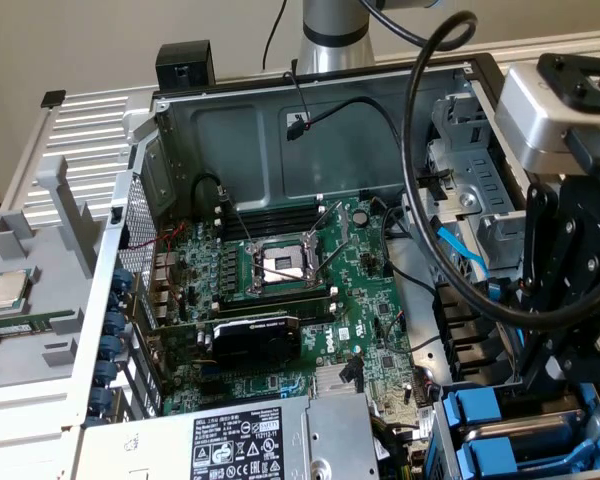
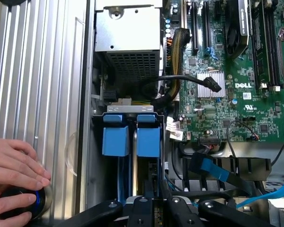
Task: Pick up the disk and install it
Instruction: 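Insert the first disk wire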
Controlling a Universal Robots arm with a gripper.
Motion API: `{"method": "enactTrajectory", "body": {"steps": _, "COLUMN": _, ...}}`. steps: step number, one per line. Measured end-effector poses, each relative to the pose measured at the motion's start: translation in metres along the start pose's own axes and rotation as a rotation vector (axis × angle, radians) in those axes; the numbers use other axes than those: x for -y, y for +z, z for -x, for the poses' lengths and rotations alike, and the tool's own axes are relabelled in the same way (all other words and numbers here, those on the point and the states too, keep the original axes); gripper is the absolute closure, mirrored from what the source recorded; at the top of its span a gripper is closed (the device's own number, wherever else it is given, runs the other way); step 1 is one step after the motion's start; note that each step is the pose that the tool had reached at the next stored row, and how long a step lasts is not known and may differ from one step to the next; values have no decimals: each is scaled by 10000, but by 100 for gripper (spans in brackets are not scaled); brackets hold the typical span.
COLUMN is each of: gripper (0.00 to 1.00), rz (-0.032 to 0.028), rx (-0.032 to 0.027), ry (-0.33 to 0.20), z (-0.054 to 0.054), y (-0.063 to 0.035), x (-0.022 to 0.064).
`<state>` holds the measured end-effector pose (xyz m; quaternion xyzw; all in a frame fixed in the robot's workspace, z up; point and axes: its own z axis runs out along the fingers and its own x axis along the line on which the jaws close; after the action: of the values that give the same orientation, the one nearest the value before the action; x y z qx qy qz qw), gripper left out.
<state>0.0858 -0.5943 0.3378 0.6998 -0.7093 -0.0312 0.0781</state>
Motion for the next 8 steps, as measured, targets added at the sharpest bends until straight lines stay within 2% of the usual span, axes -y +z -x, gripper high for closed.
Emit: {"method": "enactTrajectory", "body": {"steps": 8, "gripper": 83, "rz": -34, "rx": 19, "ry": 6, "z": 0, "y": 5, "x": -4}}
